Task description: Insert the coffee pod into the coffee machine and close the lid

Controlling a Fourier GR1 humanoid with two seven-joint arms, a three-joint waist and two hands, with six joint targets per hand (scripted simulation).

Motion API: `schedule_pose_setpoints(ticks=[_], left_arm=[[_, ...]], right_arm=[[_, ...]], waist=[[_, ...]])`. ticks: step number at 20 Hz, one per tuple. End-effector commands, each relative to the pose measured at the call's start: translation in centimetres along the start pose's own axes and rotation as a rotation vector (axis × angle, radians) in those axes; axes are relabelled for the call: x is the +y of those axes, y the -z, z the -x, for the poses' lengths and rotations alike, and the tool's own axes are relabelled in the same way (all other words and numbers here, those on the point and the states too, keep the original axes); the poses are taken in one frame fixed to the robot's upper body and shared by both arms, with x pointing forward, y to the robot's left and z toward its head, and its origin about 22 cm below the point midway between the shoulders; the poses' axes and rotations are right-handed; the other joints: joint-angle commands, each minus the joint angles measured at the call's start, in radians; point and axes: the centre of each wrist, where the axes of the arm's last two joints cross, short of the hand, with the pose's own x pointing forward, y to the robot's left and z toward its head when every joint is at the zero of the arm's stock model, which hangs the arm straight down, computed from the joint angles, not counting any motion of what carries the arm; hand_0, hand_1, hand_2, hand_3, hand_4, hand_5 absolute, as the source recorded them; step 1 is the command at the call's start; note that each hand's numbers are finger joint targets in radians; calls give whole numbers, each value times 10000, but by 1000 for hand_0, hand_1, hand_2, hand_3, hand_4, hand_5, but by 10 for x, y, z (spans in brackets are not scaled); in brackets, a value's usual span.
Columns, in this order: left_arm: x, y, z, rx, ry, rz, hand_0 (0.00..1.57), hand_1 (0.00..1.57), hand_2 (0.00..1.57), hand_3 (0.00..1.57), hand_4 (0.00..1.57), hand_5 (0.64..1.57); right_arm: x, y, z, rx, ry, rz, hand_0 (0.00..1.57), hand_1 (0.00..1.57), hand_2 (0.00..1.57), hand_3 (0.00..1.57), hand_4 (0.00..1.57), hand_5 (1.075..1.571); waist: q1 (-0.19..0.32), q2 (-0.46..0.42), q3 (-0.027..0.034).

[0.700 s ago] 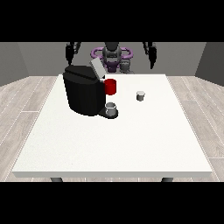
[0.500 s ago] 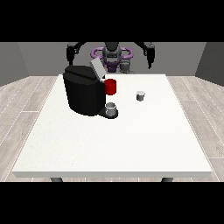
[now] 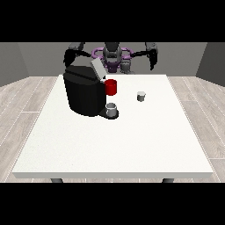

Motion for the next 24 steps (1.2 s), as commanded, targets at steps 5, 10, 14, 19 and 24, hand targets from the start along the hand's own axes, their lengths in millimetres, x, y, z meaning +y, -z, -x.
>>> schedule_pose_setpoints(ticks=[5, 10, 14, 19, 24], left_arm=[[46, 42, 5, 1085, 541, -267, 0, 0, 0, 0, 0, 1571], [76, 66, -2, 1526, 1260, -177, 0, 0, 0, 0, 0, 1571], [97, 64, 15, 1638, 1185, -415, 0, 0, 0, 0, 0, 1571], [54, 78, 31, 2336, 1736, 76, 0, 0, 0, 0, 0, 1571], [49, 79, 31, 2556, 2887, 644, 0, 0, 0, 0, 0, 1571]], right_arm=[[11, 6, -24, -586, 217, -344, 0, 0, 0, 0, 174, 1571], [23, 6, -21, -982, 236, -754, 0, 0, 0, 0, 192, 1571], [21, 11, -23, -1238, 284, -637, 0, 0, 0, 0, 283, 1571], [29, 24, -31, -844, 236, -642, 0, 0, 0, 0, 337, 1571], [10, 37, -14, -366, 250, 5, 0, 0, 0, 0, 372, 1571]], waist=[[-912, 630, -7], [-1110, 1214, -5], [-993, 1846, -7], [-904, 1579, -6], [-473, 1581, -1]])
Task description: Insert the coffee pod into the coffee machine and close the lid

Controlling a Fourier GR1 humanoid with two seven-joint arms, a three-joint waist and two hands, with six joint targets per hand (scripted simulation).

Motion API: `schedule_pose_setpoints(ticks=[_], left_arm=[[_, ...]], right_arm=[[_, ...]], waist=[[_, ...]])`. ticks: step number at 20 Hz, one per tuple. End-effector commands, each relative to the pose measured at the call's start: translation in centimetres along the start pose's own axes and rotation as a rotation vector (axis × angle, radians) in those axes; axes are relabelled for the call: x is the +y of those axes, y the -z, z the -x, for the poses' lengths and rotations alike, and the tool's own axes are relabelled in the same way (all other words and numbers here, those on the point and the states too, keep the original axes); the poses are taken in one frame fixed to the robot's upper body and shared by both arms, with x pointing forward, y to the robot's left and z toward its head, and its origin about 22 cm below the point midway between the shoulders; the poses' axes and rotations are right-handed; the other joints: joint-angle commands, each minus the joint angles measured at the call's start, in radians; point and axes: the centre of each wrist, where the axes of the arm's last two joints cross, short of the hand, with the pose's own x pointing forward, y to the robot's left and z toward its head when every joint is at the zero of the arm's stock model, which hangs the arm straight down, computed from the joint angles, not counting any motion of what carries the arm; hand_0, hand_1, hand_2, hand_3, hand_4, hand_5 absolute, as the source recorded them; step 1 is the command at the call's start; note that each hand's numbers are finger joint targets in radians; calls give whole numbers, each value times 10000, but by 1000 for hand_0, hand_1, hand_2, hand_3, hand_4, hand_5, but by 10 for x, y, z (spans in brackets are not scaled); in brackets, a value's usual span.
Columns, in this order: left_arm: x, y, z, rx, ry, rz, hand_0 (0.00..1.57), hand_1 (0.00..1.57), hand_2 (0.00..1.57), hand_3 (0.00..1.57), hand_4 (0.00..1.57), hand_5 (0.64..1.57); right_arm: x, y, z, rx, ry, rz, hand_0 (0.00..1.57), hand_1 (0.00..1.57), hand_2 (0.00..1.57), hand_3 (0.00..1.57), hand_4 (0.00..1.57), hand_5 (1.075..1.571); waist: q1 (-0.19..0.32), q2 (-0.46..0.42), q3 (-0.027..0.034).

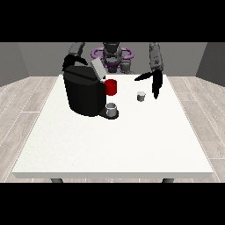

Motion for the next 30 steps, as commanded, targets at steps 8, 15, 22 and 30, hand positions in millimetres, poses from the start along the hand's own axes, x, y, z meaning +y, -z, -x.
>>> schedule_pose_setpoints(ticks=[8, 15, 22, 30], left_arm=[[-24, 19, -2, 901, 1341, 602, 647, 647, 718, 349, 0, 1571], [12, 17, 15, 834, 2886, 246, 580, 580, 719, 472, 0, 1571], [-19, 21, 20, 459, 4092, -152, 673, 673, 809, 551, 0, 1571], [-22, 23, 22, -74, 4738, -498, 836, 836, 974, 748, 380, 1571]], right_arm=[[10, 14, 18, 799, -577, 292, 0, 0, 0, 0, 424, 1571], [11, 10, 10, 340, -487, -54, 0, 0, 0, 0, 393, 1571], [27, 23, -10, 524, -502, -188, 0, 0, 0, 0, 476, 1571], [4, 28, 6, 676, -279, 297, 0, 0, 0, 0, 513, 1571]], waist=[[306, -122, 2], [-295, 359, 0], [-321, 292, -3], [4, 349, 1]])
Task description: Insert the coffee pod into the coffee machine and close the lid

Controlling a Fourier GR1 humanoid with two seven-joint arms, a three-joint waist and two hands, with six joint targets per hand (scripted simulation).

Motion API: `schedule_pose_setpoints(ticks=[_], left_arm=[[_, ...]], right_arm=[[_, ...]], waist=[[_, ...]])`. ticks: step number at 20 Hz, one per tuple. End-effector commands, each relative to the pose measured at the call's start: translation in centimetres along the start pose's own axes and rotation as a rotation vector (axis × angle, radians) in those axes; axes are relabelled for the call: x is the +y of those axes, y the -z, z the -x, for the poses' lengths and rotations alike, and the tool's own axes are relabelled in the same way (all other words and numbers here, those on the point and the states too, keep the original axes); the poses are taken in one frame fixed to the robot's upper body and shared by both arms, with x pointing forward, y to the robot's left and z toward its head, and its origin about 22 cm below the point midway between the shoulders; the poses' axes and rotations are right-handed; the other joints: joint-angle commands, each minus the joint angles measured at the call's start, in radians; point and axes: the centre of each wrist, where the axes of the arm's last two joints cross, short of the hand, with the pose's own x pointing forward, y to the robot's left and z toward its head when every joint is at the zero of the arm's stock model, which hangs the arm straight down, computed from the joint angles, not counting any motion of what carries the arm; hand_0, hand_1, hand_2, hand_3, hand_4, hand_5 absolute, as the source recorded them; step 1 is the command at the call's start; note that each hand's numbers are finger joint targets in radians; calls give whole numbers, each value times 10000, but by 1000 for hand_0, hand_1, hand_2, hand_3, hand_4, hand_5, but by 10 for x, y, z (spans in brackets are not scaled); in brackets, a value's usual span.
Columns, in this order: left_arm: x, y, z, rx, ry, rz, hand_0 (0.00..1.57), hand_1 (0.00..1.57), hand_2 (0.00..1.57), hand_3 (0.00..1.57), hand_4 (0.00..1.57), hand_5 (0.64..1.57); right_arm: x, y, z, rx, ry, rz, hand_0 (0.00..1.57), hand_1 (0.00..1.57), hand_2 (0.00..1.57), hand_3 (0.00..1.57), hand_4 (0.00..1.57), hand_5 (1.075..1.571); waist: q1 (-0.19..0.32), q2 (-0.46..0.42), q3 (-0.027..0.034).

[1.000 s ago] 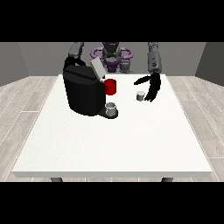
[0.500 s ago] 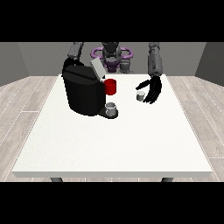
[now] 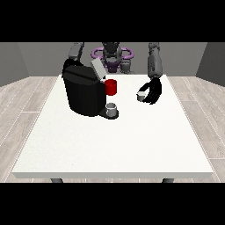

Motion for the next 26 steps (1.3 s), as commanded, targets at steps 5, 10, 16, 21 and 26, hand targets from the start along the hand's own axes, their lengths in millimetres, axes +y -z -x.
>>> schedule_pose_setpoints(ticks=[5, 10, 16, 21, 26], left_arm=[[13, -2, 20, 452, 1410, -254, 899, 899, 1011, 776, 309, 1571], [22, 11, -2, -695, 1556, -154, 1225, 1225, 1358, 1305, 473, 1571], [23, 29, -45, -1817, 1019, 423, 1450, 1450, 1452, 1388, 623, 1571], [37, 40, -80, -2223, 907, 950, 1289, 1289, 1362, 1337, 557, 1571], [94, 54, -114, -3289, 1096, 413, 1252, 1252, 1329, 1292, 573, 1571]], right_arm=[[8, -7, -6, -166, 251, -550, 0, 0, 0, 0, 510, 1571], [0, 4, 1, -297, 303, -72, 0, 0, 0, 0, 429, 1571], [0, 2, 14, 510, 501, 60, 0, 0, 0, 0, 429, 1571], [-5, -16, 48, 1058, 251, 237, 0, 0, 0, 0, 493, 1571], [7, 10, 19, 565, 322, -150, 0, 0, 0, 0, 443, 1571]], waist=[[-558, 176, -17], [-113, 289, -14], [-160, -391, -12], [158, -1044, -6], [-118, -508, -11]])
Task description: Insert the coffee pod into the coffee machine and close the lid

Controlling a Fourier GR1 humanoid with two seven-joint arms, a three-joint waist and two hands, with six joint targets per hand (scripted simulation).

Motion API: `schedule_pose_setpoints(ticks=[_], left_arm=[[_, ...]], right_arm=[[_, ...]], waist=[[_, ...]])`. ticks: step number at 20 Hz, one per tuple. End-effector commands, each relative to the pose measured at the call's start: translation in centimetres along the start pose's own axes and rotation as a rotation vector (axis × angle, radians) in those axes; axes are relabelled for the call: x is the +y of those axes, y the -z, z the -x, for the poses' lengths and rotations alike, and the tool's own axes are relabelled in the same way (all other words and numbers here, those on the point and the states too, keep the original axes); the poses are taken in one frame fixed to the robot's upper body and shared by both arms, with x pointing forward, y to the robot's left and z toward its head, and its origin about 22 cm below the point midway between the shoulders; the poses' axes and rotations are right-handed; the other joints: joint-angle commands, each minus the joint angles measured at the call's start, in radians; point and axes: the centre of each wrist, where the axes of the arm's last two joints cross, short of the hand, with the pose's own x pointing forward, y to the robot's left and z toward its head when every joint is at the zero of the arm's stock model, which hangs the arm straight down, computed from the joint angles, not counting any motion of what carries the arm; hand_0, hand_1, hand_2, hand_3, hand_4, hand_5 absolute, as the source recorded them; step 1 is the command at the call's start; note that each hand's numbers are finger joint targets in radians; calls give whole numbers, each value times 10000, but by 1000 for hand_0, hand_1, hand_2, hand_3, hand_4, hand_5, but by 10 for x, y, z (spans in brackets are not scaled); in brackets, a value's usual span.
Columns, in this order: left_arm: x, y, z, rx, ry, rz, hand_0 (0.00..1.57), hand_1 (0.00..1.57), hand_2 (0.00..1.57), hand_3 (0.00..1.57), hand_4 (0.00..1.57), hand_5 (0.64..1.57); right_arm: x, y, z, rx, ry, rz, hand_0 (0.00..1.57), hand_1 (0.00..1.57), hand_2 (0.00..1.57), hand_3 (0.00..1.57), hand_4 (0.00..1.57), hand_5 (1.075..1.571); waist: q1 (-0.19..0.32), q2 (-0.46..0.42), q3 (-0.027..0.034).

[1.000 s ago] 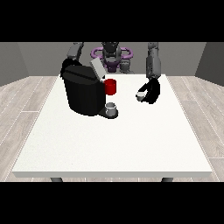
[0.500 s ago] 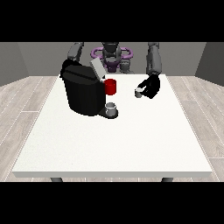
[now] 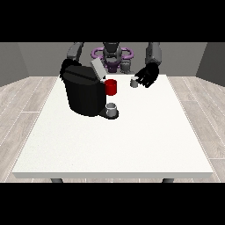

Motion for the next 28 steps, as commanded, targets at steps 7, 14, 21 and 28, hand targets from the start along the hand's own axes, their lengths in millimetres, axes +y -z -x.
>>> schedule_pose_setpoints(ticks=[7, 14, 21, 28], left_arm=[[49, 15, -24, -165, -339, -40, 1253, 1253, 1328, 1281, 537, 1571], [112, 21, -46, -274, -315, -1250, 1248, 1248, 1292, 1237, 515, 1571], [121, 32, -75, -494, -22, -1505, 1260, 1260, 1318, 1258, 490, 1571], [122, 34, -81, -793, 49, -1490, 1262, 1262, 1297, 1237, 494, 1571]], right_arm=[[14, -7, 3, -149, 169, -663, 0, 0, 0, 0, 475, 1571], [13, 0, -14, -815, 101, -942, 0, 0, 0, 0, 521, 1571], [28, 2, -23, -1054, -157, -954, 0, 0, 0, 0, 511, 1571], [29, 4, -26, -1256, -133, -405, 0, 0, 0, 0, 520, 1571]], waist=[[-491, -139, -2], [-1079, 336, -1], [-1343, 594, 0], [-1188, 841, -1]])
